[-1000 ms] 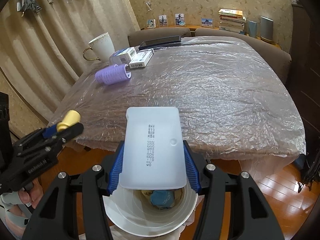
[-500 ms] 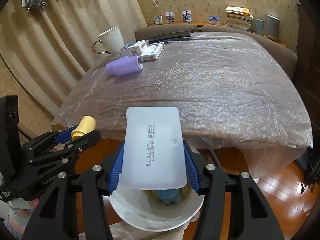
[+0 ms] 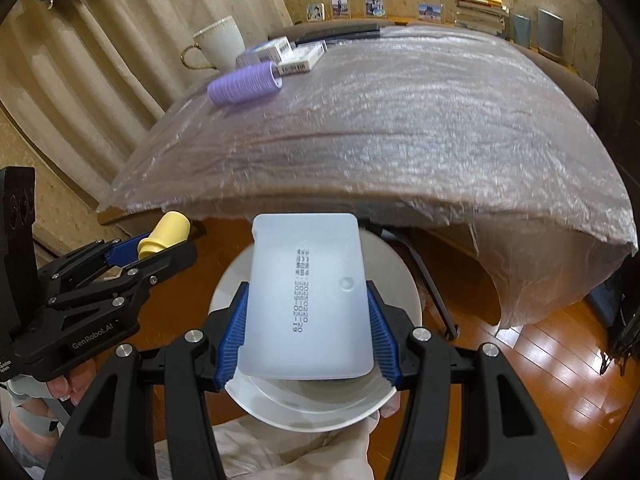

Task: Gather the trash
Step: 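Carry the yellow cup and white case off the table toward the white bin, then hold the yellow cup and white case above the bin opening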

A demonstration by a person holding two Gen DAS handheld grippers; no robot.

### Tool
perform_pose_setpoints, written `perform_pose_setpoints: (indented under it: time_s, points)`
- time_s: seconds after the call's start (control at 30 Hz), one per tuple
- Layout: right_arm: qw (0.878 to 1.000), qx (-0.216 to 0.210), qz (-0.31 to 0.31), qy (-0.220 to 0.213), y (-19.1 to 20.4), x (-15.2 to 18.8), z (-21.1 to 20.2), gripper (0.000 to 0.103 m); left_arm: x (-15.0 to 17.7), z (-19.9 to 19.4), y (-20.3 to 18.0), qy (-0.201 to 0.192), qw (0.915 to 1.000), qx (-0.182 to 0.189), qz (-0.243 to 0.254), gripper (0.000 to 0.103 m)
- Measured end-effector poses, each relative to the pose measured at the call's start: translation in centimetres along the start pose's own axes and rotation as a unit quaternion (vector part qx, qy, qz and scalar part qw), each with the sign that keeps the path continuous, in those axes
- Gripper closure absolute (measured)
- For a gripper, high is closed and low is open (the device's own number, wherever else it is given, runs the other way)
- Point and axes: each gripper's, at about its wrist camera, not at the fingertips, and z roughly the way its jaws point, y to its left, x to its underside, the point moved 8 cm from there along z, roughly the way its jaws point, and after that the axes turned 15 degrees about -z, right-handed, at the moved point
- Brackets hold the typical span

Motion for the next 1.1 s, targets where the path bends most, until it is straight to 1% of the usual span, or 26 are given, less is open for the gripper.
perform_pose_setpoints:
  time_s: [0.2, 0.47, 0.63, 1.1]
  points:
    - [1.000, -0.008, 0.002, 0.018, -0.2, 1.3, 1.4, 0.049, 1.7, 1.7, 0.3, 0.027, 0.9996, -0.010, -0.002, 0.057]
    - [0.999, -0.013, -0.008, 0.037, -0.2, 2.3, 2.9, 0.049, 2.8, 2.9, 0.8, 0.042, 0.9987, -0.028, 0.009, 0.057]
    - [0.999, -0.017, -0.005, 0.043, -0.1, 2.6, 3.9, 0.049, 3.5, 4.0, 0.9, 0.054, 0.9980, -0.031, 0.005, 0.057]
    - [0.997, 0.021, -0.028, 0.067, -0.3, 3.2, 6.0, 0.049, 5.1, 6.5, 2.2, 0.086, 0.9947, -0.056, 0.011, 0.057]
